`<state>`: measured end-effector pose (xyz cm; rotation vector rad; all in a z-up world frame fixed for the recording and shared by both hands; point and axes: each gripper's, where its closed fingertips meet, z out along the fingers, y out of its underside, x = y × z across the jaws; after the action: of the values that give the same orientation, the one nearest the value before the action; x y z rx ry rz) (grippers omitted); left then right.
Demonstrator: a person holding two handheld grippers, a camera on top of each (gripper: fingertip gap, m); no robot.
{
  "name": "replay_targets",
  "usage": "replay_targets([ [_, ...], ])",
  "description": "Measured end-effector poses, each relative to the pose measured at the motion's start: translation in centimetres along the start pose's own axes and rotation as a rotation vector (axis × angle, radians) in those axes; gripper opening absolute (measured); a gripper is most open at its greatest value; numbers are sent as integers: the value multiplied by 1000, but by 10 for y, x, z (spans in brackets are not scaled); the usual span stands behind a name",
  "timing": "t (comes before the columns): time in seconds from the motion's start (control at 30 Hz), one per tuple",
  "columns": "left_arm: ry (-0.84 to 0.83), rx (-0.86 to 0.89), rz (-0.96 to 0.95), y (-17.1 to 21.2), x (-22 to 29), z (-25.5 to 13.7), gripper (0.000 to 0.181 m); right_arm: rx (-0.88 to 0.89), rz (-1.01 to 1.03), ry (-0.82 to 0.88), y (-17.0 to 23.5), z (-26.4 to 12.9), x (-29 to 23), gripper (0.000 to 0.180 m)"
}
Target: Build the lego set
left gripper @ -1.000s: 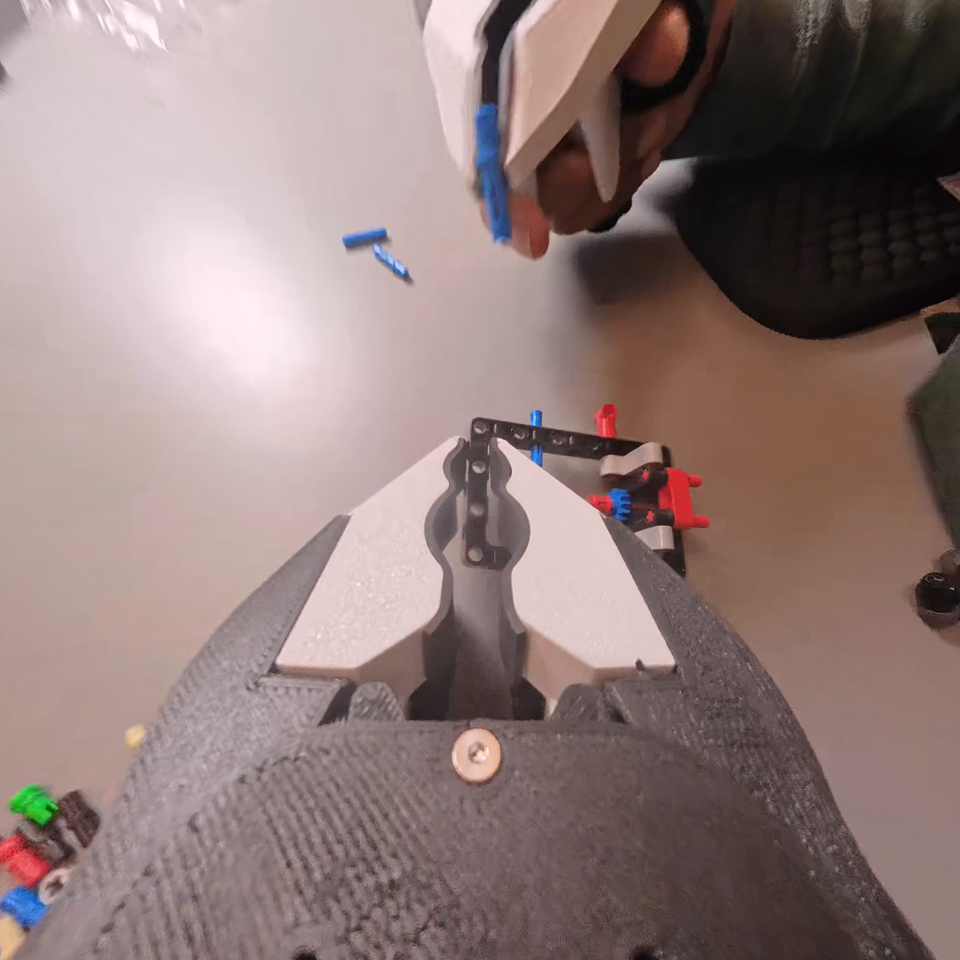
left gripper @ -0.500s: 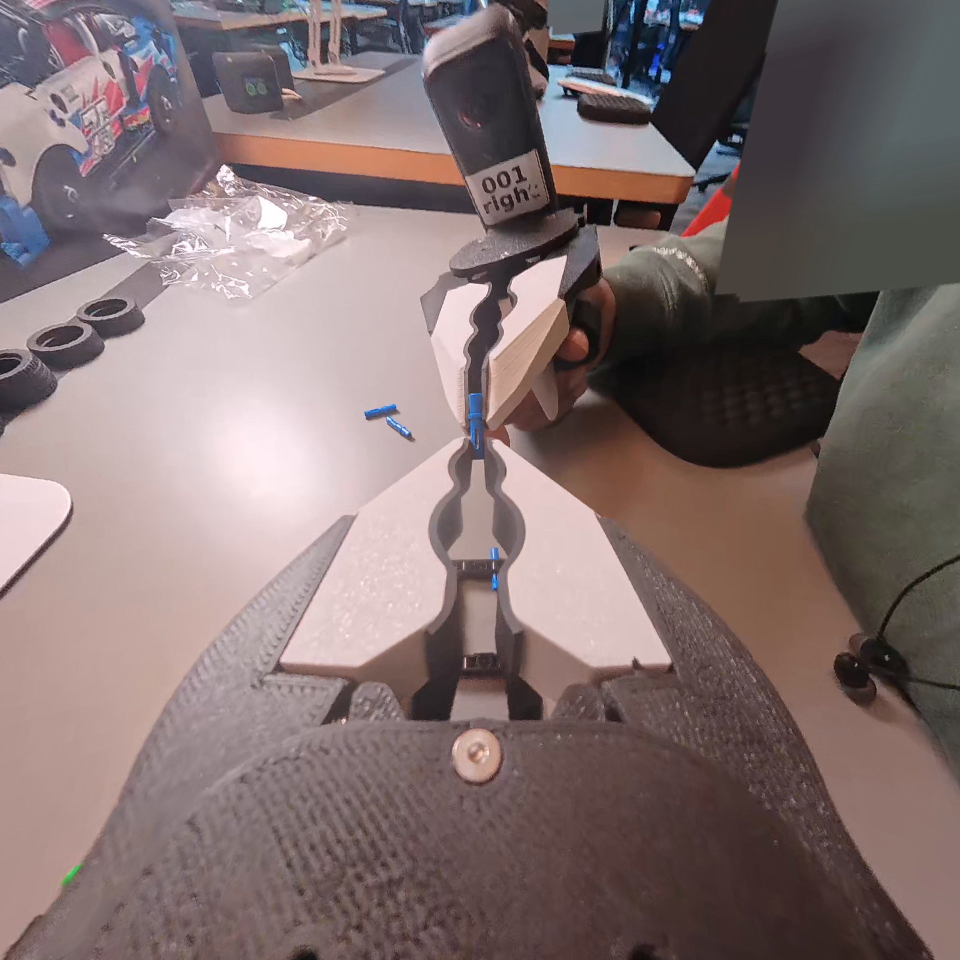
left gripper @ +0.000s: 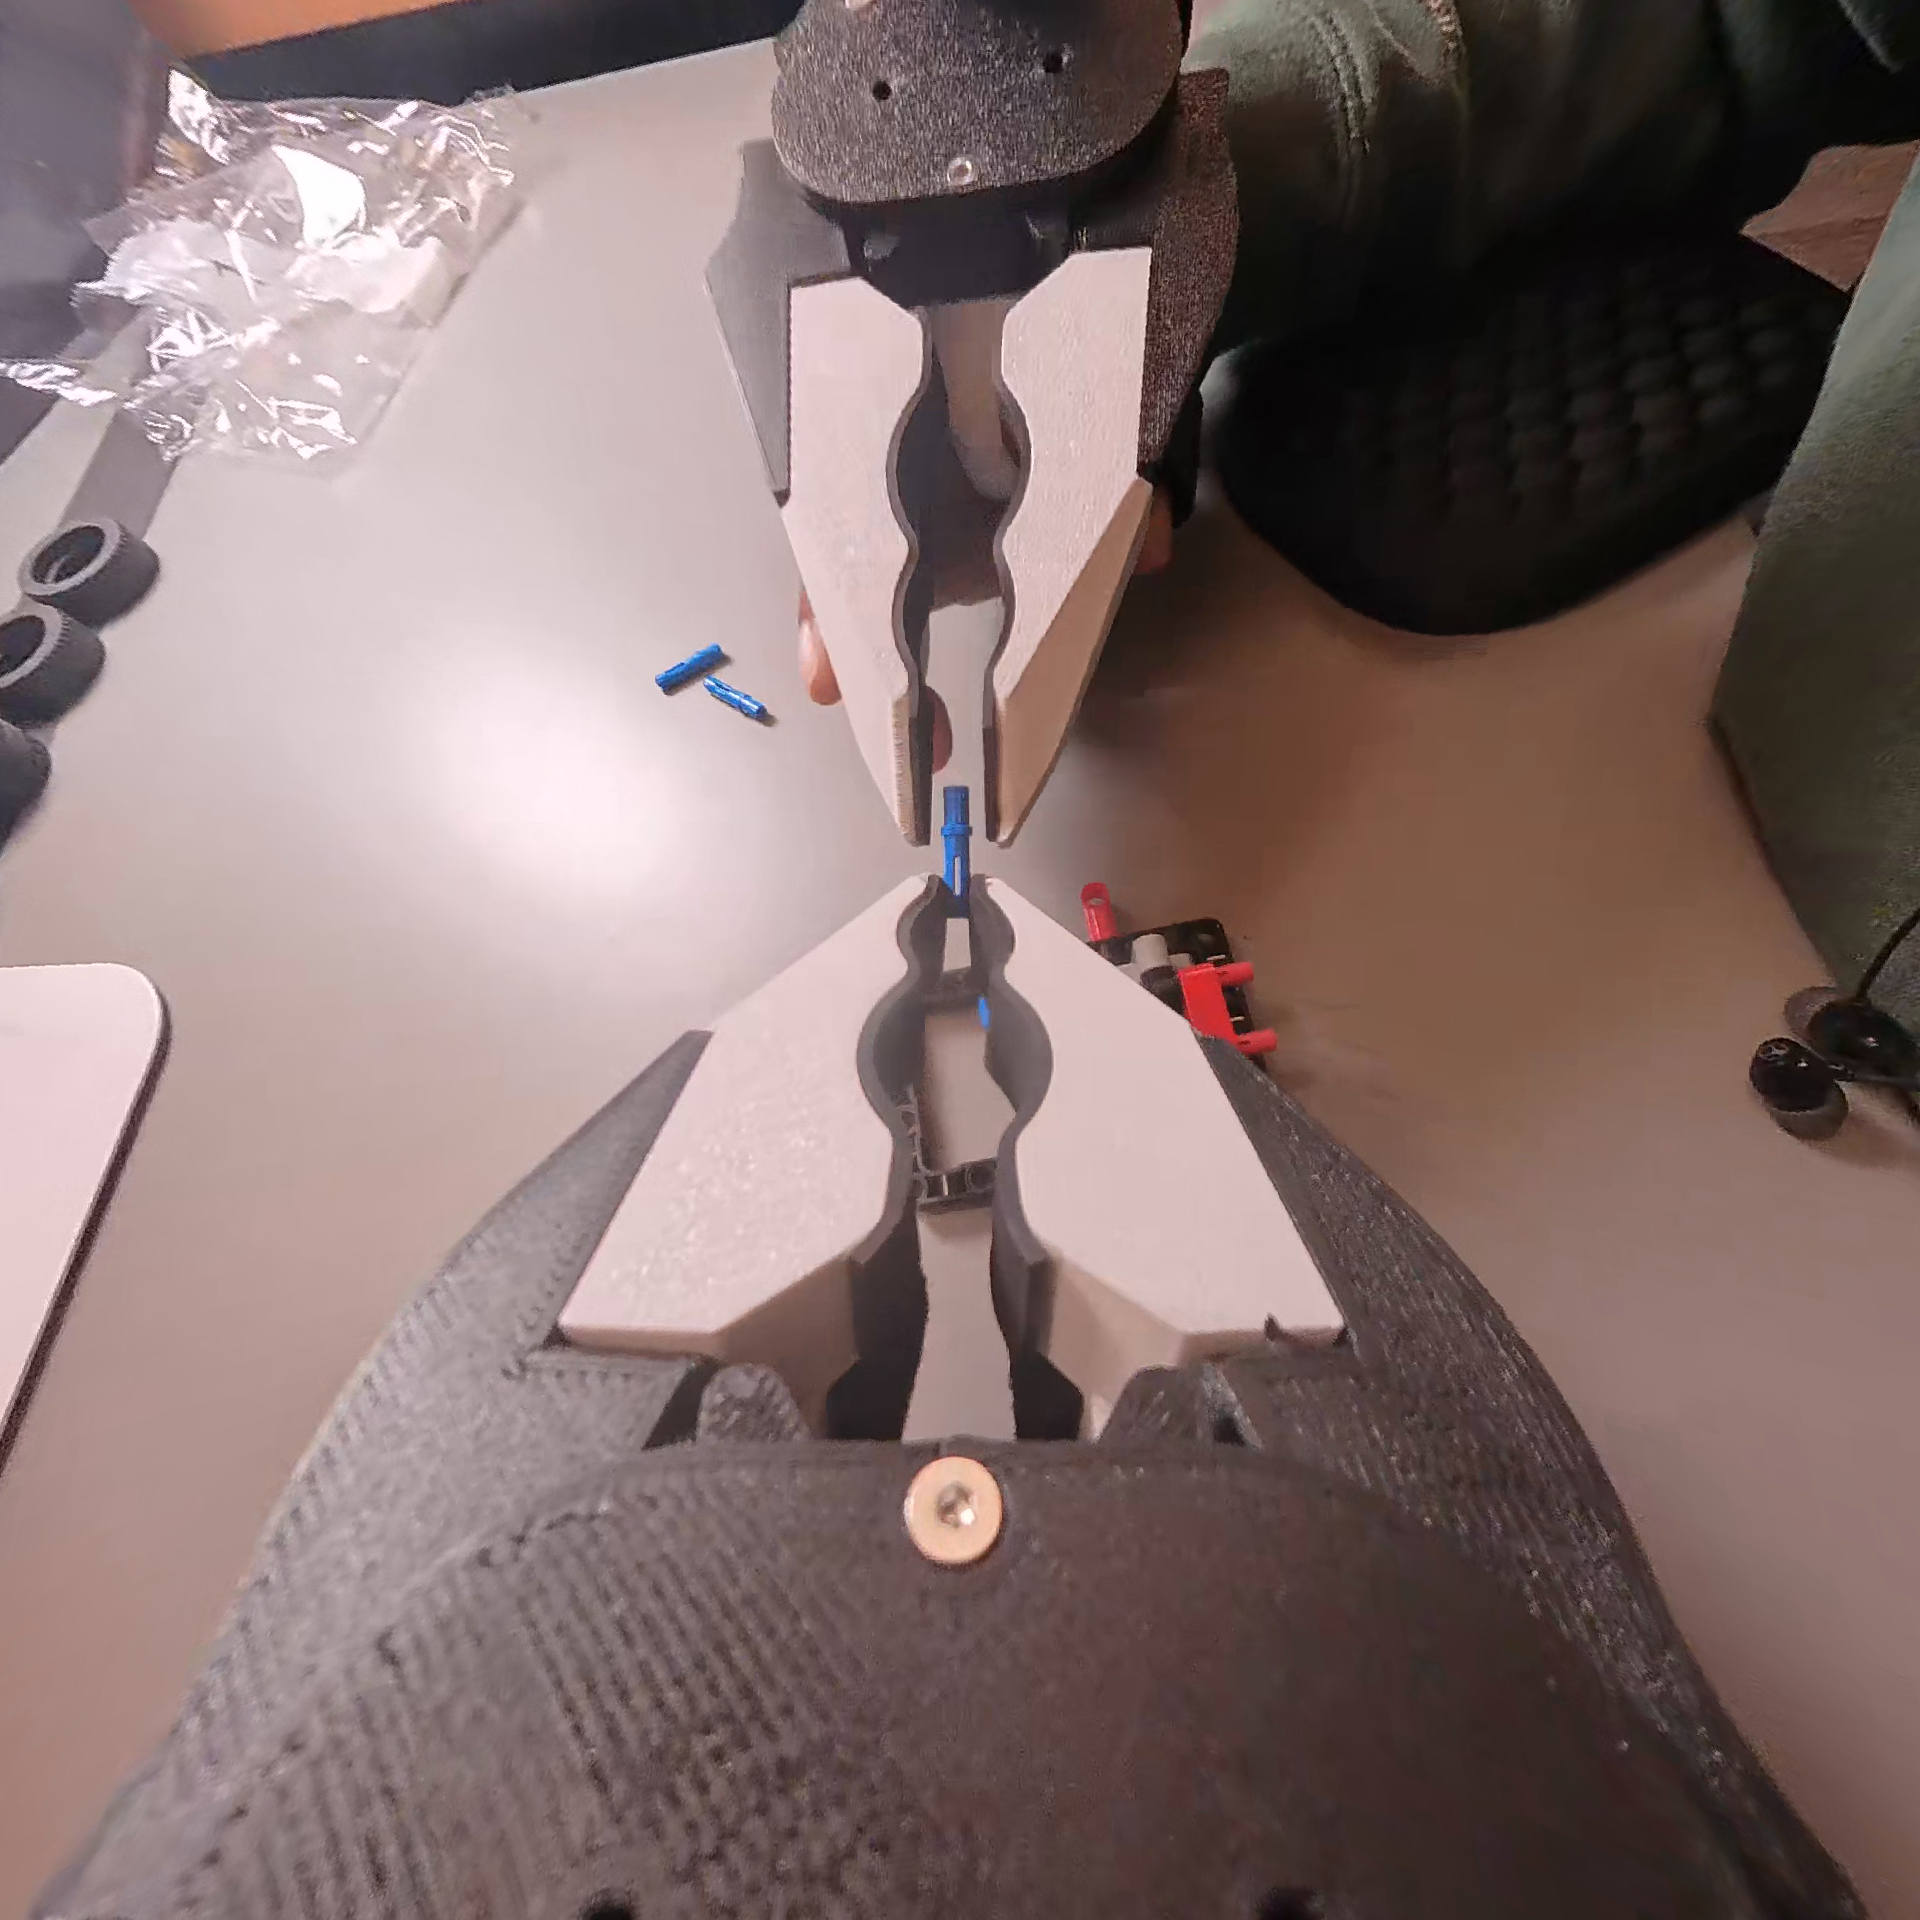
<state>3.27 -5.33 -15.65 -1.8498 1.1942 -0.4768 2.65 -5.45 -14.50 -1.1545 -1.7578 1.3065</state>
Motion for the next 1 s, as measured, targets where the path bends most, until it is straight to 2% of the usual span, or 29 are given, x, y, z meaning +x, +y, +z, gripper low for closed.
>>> replay_targets([
  [0.13, 22, -9, -1, 1, 4, 2, 3, -38, -70, 9, 5, 3, -3, 4],
  [0.83, 85, -63, -34, 13, 12, 7, 3, -121, -268, 41, 16, 10, -9, 3],
  [0.97, 91, -17, -104, 12, 6, 5, 3, -90, -203, 47, 14, 10, -4, 3],
  [1.0, 92, 1, -132, 12, 4, 3, 8, -87, -172, 41, 14, 9, -2, 3],
])
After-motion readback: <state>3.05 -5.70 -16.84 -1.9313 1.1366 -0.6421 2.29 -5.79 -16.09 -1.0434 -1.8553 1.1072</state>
